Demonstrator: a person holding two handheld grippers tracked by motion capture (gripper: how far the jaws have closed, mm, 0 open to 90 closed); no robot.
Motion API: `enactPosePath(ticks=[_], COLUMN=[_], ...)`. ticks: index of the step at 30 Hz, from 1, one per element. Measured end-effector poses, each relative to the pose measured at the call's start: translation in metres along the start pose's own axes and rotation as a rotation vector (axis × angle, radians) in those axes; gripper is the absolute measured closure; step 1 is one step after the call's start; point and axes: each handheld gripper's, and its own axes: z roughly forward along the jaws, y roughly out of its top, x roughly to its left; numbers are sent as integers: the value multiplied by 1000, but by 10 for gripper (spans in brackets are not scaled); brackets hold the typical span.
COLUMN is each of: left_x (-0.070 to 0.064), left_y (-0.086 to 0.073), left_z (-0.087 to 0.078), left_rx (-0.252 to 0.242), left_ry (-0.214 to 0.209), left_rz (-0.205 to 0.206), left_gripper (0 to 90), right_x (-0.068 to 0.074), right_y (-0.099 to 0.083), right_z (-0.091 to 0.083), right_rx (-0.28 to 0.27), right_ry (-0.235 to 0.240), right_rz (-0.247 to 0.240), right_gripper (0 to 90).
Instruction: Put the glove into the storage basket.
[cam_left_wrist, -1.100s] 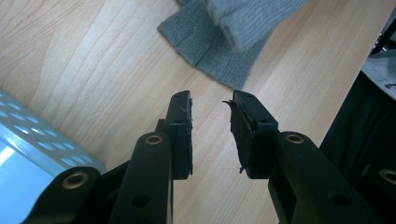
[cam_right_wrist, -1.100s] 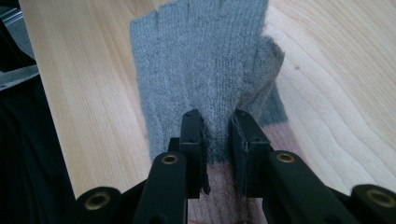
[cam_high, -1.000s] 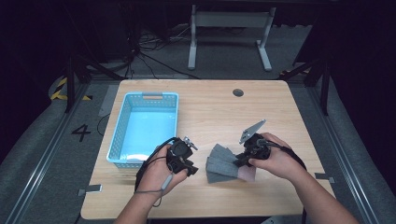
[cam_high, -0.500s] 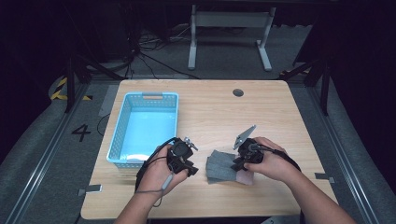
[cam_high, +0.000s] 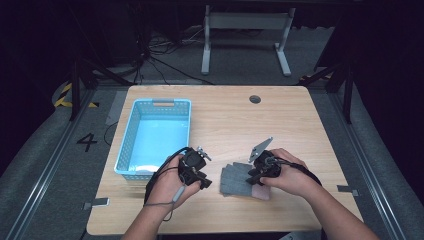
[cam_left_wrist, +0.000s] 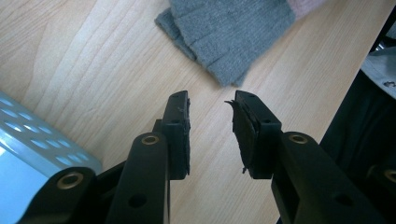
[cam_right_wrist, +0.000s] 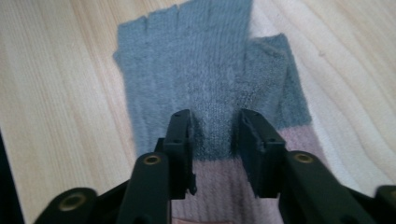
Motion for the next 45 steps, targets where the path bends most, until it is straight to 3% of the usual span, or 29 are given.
enactPosePath(ticks=[5, 12, 16, 19, 23, 33, 37, 45], left_x=[-1, -6, -8, -8, -11, -11, -10, -7], left_y=[1, 1, 1, 1, 3, 6, 7, 7], left_z=[1, 2, 3, 5, 15, 35, 41, 51], left_rx=[3, 12, 15, 24, 45, 79, 71, 100], left_ry=[-4, -7, -15, -18, -32, -63, -70, -75], left_rz=[4, 19, 20, 22, 31, 47, 45, 38], left_gripper=[669, 676, 686, 698, 717, 753, 774, 772], right_x=[3, 4, 1, -1, -9, -20, -21, -19], right_y=[-4, -21, -37, -49, -65, -85, -87, -83], right_z=[-8, -35, -49, -54, -53, -43, -36, -25], right_rx=[-51, -132, -140, -144, -130, -90, -77, -62], right_ry=[-23, -52, -70, -78, -82, -71, -61, -40], right_rz=[6, 66, 79, 101, 150, 198, 192, 173], right_gripper=[624, 669, 742, 747, 742, 733, 732, 731])
